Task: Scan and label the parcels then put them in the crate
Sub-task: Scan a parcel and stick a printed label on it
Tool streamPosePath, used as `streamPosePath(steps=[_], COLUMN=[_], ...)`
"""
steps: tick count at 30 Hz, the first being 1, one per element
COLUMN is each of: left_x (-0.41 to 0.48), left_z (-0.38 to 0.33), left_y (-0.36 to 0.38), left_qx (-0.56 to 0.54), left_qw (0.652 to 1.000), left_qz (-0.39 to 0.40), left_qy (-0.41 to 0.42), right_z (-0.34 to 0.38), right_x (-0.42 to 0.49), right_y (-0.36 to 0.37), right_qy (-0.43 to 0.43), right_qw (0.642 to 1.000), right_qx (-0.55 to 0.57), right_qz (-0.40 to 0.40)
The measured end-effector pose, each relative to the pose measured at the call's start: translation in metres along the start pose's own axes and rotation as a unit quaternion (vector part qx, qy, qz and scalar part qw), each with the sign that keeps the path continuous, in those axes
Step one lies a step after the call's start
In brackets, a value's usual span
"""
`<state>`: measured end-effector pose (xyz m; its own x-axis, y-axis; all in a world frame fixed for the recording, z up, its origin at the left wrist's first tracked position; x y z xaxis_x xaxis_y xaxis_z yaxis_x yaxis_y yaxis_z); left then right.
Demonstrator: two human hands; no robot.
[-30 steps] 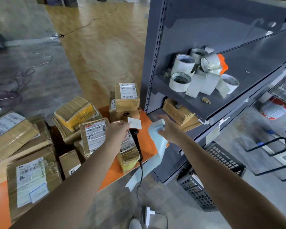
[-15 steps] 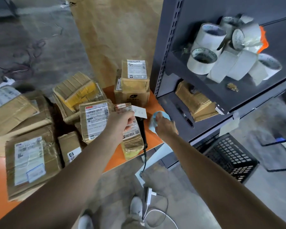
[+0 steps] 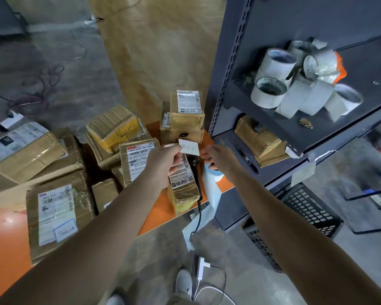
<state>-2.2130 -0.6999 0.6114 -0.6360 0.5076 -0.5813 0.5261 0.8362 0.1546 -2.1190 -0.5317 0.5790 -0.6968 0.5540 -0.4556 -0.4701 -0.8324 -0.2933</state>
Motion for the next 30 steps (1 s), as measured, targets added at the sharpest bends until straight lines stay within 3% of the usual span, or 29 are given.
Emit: streamPosePath(steps=[6,11,20,30], left_x=[-0.005,-0.009,-0.023,-0.032], left_z=[-0.011,-0.021,-0.024,-0.002], left_y=[-0.029,-0.056,-0.106,-0.133], left_qx=[0.011,0.039,0.106,0.239], left_qw=[1.000,0.999,0.994,0.969], left_qz=[0.002,-0.003,-0.024,-0.055], left_qy=[0.009,0.023,0.022,0.024], right_z=[0.031,0.050,0.079,0.067], right_x=[-0.027,-0.034,-0.040,-0.048], right_y=[0.039,0.064,0.088,0.130], right_qy=[-0.027,-0.047,-0.032,-0.025], right_qw=[0.988,0.984,0.999,0.976], right_qx=[0.132,0.147,-0.009,-0.212], right_qz=[0.075,0.091,0.015,0.037])
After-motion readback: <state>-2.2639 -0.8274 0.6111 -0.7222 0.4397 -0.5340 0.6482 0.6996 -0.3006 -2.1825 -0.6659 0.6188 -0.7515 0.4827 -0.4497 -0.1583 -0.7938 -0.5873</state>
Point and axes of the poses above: each hand's wrist, its own x-axis towards the middle knuckle, its own y-axis out of the palm, z = x × y, the point moved 8 cm from there along x, towards the middle knuckle, and after that the axes turned 7 degrees about z, right-handed, at the moved point
